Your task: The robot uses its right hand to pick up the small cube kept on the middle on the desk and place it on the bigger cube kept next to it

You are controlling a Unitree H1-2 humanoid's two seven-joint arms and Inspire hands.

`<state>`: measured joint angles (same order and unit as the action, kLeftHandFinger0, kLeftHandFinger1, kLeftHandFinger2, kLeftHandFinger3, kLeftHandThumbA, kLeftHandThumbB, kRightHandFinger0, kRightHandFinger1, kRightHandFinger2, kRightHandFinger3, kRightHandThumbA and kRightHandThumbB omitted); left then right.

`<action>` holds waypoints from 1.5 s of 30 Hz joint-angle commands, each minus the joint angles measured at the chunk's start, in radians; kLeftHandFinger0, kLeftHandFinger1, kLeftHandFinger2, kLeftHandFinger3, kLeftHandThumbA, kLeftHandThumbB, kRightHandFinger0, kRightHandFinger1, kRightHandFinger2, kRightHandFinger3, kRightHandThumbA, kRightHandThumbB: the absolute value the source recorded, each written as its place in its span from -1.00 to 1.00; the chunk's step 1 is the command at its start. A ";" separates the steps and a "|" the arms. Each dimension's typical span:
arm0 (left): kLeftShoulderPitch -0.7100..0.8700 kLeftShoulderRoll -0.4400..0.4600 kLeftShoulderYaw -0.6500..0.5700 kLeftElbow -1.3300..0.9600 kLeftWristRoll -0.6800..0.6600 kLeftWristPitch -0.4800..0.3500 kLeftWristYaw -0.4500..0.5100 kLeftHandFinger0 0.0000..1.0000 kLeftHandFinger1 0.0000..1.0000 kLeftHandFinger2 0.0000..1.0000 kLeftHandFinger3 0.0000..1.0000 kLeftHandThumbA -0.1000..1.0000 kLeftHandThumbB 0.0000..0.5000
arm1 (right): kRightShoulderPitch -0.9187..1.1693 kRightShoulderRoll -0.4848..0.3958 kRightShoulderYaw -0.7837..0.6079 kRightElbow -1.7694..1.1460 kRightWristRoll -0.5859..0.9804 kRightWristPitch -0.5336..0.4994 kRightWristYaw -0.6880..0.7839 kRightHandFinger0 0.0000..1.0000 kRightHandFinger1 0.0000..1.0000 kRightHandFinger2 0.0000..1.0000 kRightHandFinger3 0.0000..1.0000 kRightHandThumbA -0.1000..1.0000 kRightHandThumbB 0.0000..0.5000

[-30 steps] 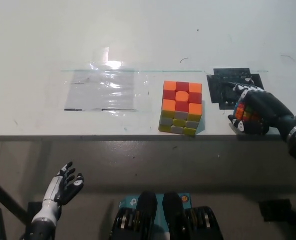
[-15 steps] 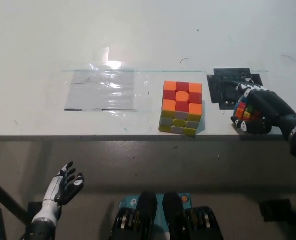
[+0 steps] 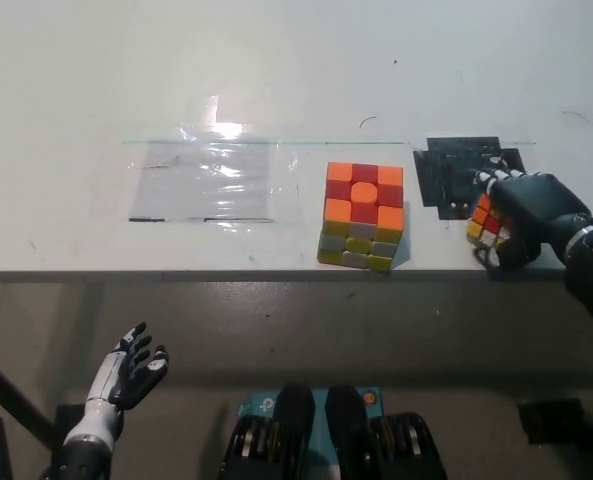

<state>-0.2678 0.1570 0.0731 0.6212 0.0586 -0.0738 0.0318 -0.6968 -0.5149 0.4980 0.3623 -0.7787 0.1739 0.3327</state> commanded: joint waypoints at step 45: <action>-0.006 0.013 0.000 -0.028 0.001 -0.024 0.005 1.00 1.00 1.00 1.00 -0.10 0.10 | -0.040 0.073 -0.044 0.331 -0.047 -0.444 -0.812 -1.00 -0.73 -0.03 -0.66 -1.00 -0.72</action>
<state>-0.2676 0.1572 0.0679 0.6208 0.0685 -0.0741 0.0319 -0.7014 -0.4286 0.4772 0.7555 -0.8270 -0.2328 -0.4467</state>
